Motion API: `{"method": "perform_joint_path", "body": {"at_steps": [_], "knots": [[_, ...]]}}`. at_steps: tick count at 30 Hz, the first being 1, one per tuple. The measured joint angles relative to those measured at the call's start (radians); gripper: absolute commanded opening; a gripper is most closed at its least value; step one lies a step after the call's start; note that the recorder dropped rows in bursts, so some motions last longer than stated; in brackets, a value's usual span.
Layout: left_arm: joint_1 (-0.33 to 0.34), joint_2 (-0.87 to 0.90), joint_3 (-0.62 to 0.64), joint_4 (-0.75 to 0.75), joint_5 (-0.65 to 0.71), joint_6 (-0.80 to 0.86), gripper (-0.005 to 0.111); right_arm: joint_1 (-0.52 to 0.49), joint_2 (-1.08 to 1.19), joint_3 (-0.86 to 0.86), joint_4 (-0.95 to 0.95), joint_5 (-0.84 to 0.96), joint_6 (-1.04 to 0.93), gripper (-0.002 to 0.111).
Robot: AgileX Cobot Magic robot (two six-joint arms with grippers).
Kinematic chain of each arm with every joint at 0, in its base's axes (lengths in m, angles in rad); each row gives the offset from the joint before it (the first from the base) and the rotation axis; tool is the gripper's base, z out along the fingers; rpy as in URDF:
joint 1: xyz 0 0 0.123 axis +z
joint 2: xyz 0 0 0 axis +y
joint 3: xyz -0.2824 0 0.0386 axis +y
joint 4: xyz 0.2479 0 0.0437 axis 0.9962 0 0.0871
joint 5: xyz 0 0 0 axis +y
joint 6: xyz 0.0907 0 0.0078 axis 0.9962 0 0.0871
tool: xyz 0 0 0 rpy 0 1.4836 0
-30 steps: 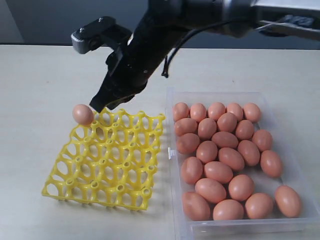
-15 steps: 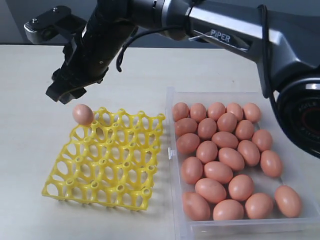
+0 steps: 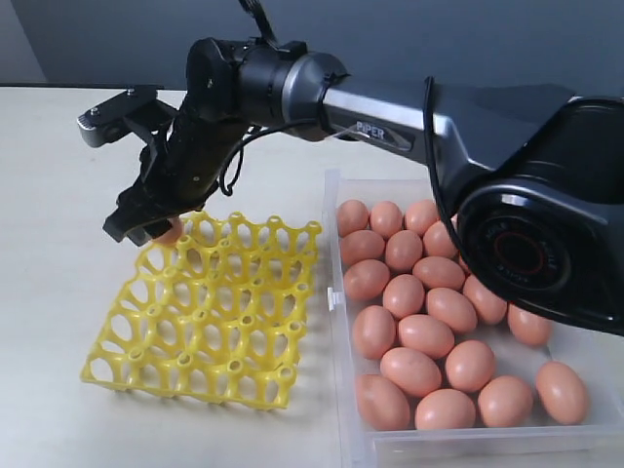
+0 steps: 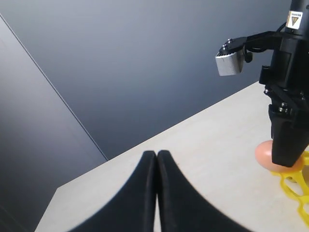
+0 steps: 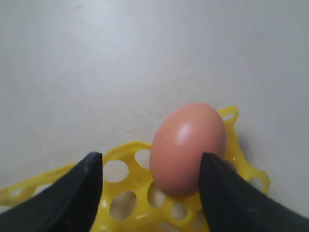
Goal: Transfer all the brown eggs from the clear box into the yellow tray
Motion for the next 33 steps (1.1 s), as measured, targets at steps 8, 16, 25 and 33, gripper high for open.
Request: {"method": "perform_joint_path", "body": {"at_steps": [8, 16, 25, 33], "knots": [[0.0, 0.0, 0.0, 0.002, 0.0, 0.0, 0.0, 0.0, 0.037, 0.0, 0.012, -0.02, 0.02, 0.047], [0.0, 0.0, 0.0, 0.002, 0.0, 0.0, 0.0, 0.0, 0.031, 0.0, 0.001, -0.004, 0.034, 0.002], [0.0, 0.0, 0.0, 0.002, 0.0, 0.0, 0.0, 0.0, -0.004, -0.008, -0.018, 0.0, 0.036, 0.002], [0.0, 0.0, 0.0, 0.002, 0.0, 0.0, 0.0, 0.002, -0.099, -0.055, -0.114, 0.082, 0.113, 0.002]]}}
